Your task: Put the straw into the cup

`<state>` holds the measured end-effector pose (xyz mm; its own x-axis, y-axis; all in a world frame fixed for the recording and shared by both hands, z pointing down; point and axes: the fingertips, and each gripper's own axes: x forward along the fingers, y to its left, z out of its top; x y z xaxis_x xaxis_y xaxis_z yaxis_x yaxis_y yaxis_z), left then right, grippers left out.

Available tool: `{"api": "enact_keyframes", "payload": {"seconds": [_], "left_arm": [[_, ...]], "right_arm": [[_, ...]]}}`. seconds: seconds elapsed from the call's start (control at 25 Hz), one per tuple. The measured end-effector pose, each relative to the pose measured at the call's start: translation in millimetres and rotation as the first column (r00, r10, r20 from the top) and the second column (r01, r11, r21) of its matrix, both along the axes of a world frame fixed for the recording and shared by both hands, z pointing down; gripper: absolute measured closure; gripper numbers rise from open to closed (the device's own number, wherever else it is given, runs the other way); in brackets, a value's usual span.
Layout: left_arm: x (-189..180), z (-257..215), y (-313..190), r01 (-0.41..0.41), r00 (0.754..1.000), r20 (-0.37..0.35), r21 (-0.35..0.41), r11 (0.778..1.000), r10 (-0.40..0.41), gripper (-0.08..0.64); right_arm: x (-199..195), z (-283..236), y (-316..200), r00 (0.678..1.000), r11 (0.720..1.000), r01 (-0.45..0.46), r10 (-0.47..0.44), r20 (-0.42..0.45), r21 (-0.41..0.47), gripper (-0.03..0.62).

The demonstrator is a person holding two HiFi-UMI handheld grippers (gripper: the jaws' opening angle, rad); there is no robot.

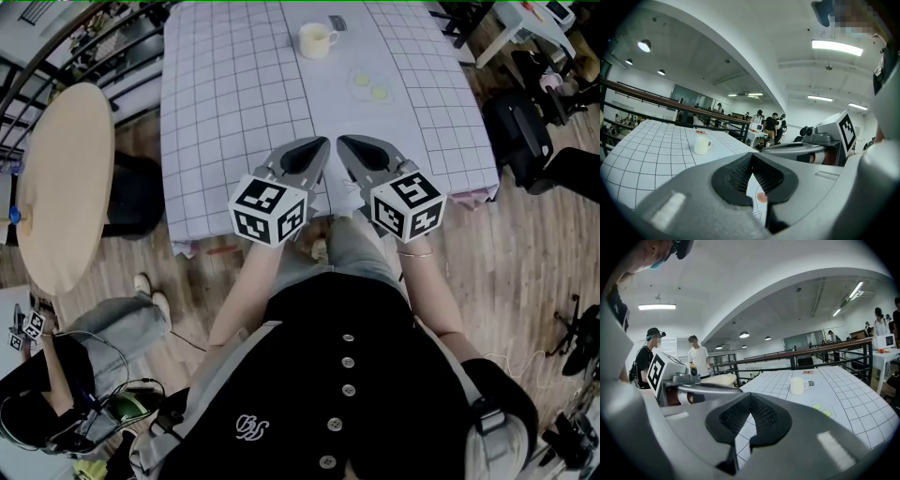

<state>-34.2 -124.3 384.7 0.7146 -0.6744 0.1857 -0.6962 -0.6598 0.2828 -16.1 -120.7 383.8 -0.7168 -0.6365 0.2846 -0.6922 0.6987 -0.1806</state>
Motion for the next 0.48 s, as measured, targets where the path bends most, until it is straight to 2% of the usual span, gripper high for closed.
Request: {"api": "enact_keyframes", "payload": {"seconds": [0.48], "left_arm": [[4.3, 0.5, 5.0, -0.007, 1.000, 0.019, 0.007, 1.000, 0.007, 0.561]], "right_arm": [[6.8, 3.7, 4.7, 1.000, 1.000, -0.023, 0.022, -0.010, -0.003, 0.592]]}}
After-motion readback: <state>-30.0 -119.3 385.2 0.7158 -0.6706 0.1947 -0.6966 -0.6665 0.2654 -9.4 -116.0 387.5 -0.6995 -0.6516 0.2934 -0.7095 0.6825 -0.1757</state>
